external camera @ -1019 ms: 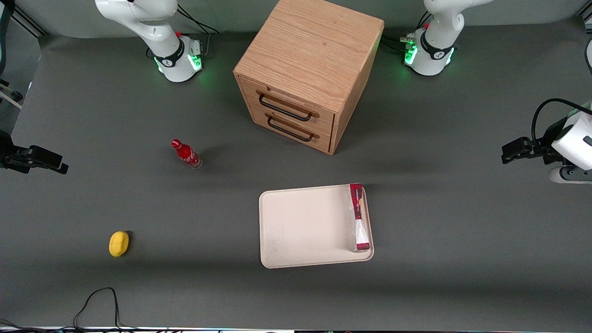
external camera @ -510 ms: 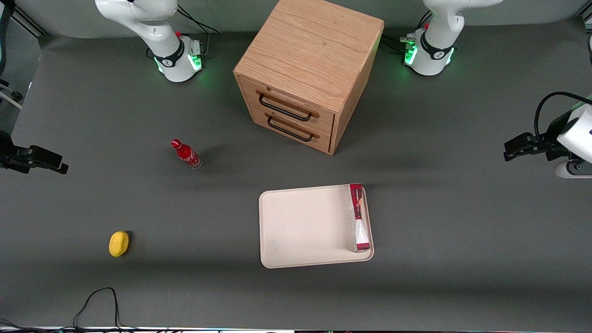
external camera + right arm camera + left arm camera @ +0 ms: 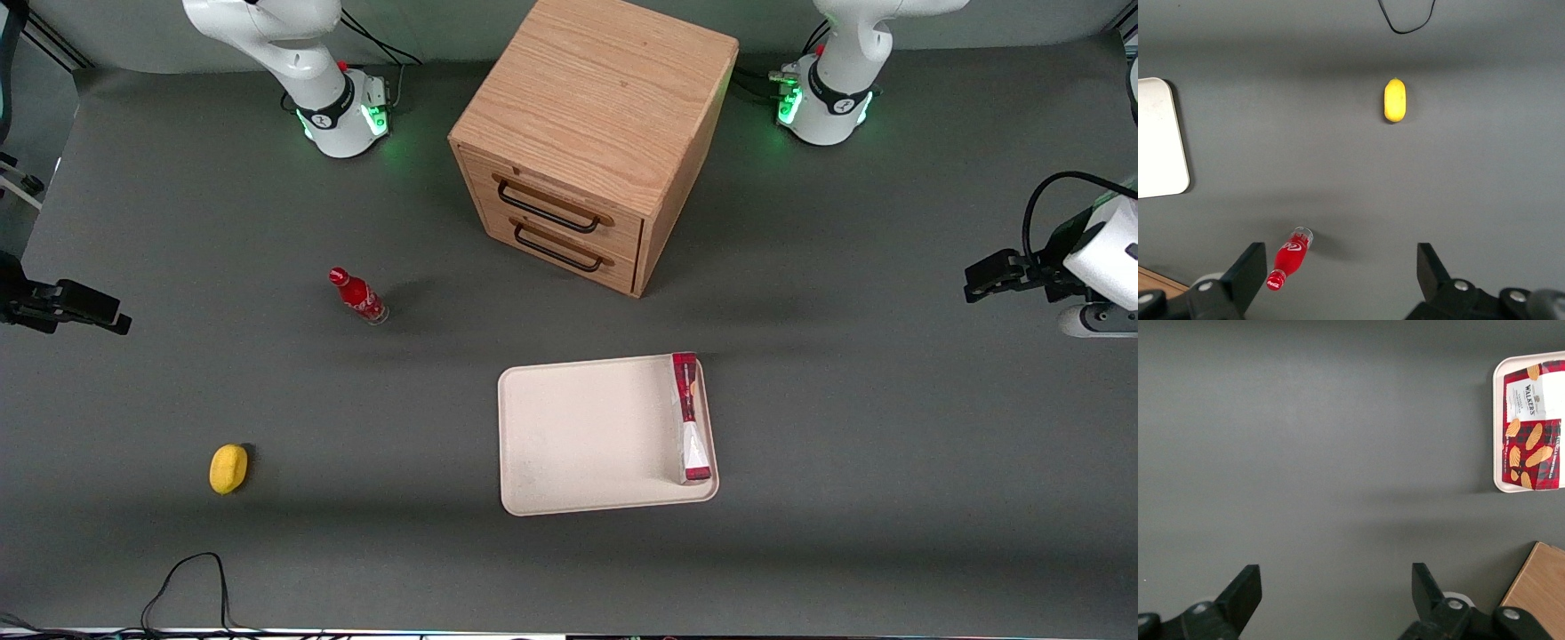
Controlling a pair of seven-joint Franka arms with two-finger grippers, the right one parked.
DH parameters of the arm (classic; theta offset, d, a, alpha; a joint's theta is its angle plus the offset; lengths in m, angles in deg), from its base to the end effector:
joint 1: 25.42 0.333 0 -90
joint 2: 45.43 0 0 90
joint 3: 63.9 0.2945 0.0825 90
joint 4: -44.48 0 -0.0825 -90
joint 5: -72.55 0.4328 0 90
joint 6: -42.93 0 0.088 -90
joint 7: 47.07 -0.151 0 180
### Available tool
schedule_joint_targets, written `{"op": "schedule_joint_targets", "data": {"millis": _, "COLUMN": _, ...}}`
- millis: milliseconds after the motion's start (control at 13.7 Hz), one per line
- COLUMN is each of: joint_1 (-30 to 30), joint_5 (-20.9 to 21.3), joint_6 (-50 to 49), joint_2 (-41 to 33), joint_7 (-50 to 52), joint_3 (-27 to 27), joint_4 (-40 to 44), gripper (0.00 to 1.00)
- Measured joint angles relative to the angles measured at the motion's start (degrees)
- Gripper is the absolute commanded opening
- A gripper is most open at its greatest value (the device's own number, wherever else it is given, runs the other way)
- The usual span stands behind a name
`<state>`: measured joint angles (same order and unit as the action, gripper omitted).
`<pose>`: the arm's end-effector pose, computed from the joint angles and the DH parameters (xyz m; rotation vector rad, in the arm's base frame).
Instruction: Place red cookie box on tray
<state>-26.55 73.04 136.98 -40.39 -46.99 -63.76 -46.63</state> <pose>0.6295 -0.0097 0.5007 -3.1319 0.0261 0.0573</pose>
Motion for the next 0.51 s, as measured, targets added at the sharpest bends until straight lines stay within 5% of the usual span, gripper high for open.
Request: {"op": "schedule_joint_targets", "data": {"millis": 510, "joint_1": -0.22, "joint_5": -1.98, "joint_6": -1.26, "joint_2": -0.34, "joint_7": -0.25, "joint_3": 0.00, "joint_4": 0.00, "gripper": 1.00}}
